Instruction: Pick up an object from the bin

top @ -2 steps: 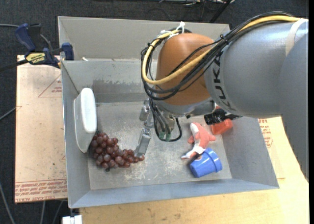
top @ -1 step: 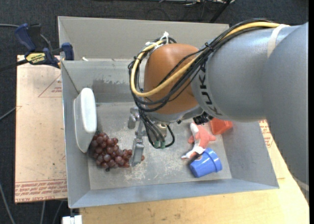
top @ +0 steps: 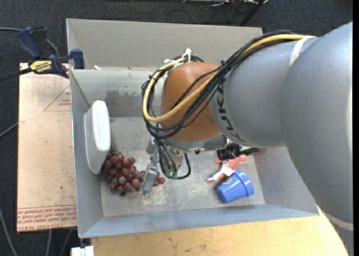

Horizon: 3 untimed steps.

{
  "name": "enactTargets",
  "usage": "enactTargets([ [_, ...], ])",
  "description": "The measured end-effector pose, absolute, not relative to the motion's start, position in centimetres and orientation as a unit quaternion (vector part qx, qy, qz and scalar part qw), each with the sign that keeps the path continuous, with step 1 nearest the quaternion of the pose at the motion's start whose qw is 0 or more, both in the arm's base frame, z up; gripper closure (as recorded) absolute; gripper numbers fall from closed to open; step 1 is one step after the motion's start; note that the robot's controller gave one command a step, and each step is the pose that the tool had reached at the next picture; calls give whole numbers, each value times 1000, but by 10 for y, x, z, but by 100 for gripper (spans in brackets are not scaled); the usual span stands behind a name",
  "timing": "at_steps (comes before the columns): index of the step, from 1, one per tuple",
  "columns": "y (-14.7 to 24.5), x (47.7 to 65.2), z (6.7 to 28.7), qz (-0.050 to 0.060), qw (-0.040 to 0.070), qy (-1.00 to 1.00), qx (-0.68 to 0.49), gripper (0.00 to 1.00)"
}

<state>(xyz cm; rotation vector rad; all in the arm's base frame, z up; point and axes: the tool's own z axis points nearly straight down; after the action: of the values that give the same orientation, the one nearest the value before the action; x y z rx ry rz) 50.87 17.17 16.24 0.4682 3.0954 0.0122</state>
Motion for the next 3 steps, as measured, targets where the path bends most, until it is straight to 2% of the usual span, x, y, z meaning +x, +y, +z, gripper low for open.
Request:
enactTargets([
  [1, 173, 510, 134, 4, 4, 974, 227, 0],
  [2, 170, 509, 175, 1, 2, 993, 120, 0],
  [3, 173, 513, 165, 7, 12, 984, 179, 0],
])
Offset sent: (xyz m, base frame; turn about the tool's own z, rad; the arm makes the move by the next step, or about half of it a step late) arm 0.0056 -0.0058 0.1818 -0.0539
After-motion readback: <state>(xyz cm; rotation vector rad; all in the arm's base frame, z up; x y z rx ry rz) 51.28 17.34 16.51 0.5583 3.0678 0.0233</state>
